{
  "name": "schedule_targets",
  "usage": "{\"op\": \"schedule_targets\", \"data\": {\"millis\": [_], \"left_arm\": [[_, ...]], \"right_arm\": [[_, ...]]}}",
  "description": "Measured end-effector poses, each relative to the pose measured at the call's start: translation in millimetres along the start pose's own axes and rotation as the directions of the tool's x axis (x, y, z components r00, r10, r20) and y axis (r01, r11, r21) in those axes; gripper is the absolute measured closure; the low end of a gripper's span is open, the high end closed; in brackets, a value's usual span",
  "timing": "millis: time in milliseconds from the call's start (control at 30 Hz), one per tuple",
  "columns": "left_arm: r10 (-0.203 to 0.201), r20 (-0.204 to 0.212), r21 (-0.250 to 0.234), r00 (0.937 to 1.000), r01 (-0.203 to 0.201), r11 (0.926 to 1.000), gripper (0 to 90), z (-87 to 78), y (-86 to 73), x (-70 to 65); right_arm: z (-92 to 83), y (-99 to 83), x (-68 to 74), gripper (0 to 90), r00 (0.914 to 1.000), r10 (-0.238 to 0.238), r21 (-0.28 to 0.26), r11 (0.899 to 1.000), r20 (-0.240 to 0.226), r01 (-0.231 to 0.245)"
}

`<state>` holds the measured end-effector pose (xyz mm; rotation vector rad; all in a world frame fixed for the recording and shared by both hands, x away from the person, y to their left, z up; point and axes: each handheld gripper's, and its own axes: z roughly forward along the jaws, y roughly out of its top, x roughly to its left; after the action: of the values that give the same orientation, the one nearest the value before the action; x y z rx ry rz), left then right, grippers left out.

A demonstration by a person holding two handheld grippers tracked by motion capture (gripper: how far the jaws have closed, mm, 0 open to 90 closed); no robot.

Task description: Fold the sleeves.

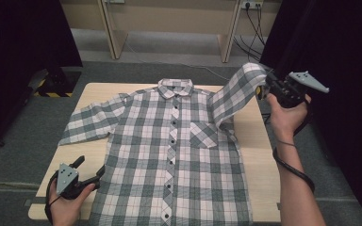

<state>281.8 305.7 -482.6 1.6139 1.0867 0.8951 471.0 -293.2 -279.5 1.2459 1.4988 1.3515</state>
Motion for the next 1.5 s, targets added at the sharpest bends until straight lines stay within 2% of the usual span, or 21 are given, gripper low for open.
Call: {"op": "schedule_targets", "data": {"millis": [200,333,433,667,800,900,1033,1133,1233,1367,1400,1500], "left_arm": [[0.006,-0.002,0.0,1.0,-0.006,1.0,17.6,0.4,0.0,-0.4],[0.005,-0.002,0.001,1.0,-0.005,1.0,17.6,0.2,0.0,-0.6],[0.004,-0.002,-0.001,1.0,-0.004,1.0,17.6,0.1,0.0,-0.6],[0.011,-0.003,0.003,0.9999,-0.011,0.9999,17.6,0.1,0.1,-0.6],[0.012,-0.004,0.004,0.9999,-0.012,0.9999,17.6,0.2,0.2,-0.9],[0.013,-0.006,0.005,0.9999,-0.012,0.9999,17.6,0.4,0.3,-1.3],[0.014,-0.007,0.006,0.9999,-0.014,0.9999,17.6,0.5,0.3,-1.6],[0.014,-0.006,0.005,0.9999,-0.014,0.9999,17.6,0.4,0.3,-1.5],[0.014,-0.005,0.001,0.9999,-0.014,0.9999,17.6,0.0,0.1,-1.1],[0.013,-0.004,0.0,0.9999,-0.013,0.9999,17.6,-0.1,0.0,-1.1],[0.013,-0.004,0.0,0.9999,-0.013,0.9999,17.6,-0.1,0.1,-1.1],[0.013,-0.004,0.001,0.9999,-0.013,0.9999,17.6,-0.1,0.1,-1.1]], "right_arm": [[-18.2,34.9,-7.9,90.0,0.999,-0.021,-0.076,0.997,0.04,0.024],[-28.8,50.3,-13.8,90.0,0.9969,-0.03,-0.11,0.993,0.073,0.038],[-36.5,58.4,-21.0,90.0,0.9948,-0.019,-0.131,0.991,0.1,0.032],[-54.7,60.6,-35.8,90.0,0.9839,-0.003,-0.154,0.988,0.179,0.031],[-61.6,54.2,-40.7,90.0,0.9814,-0.003,-0.155,0.987,0.192,0.033],[-64.0,52.5,-39.1,90.0,0.9833,-0.01,-0.155,0.987,0.182,0.039],[-63.8,56.3,-26.5,90.0,0.99,-0.032,-0.158,0.986,0.137,0.054],[-62.7,60.0,-11.2,90.0,0.9964,-0.045,-0.17,0.984,0.072,0.057],[-61.8,61.5,6.3,90.0,0.9981,-0.061,-0.184,0.981,0.006,0.061],[-60.7,60.0,34.4,90.0,0.9927,-0.081,-0.194,0.979,-0.088,0.063],[-60.7,60.0,34.4,90.0,0.9927,-0.081,-0.194,0.979,-0.088,0.063],[-60.1,57.1,52.2,90.0,0.985,-0.106,-0.195,0.978,-0.136,0.078]]}}
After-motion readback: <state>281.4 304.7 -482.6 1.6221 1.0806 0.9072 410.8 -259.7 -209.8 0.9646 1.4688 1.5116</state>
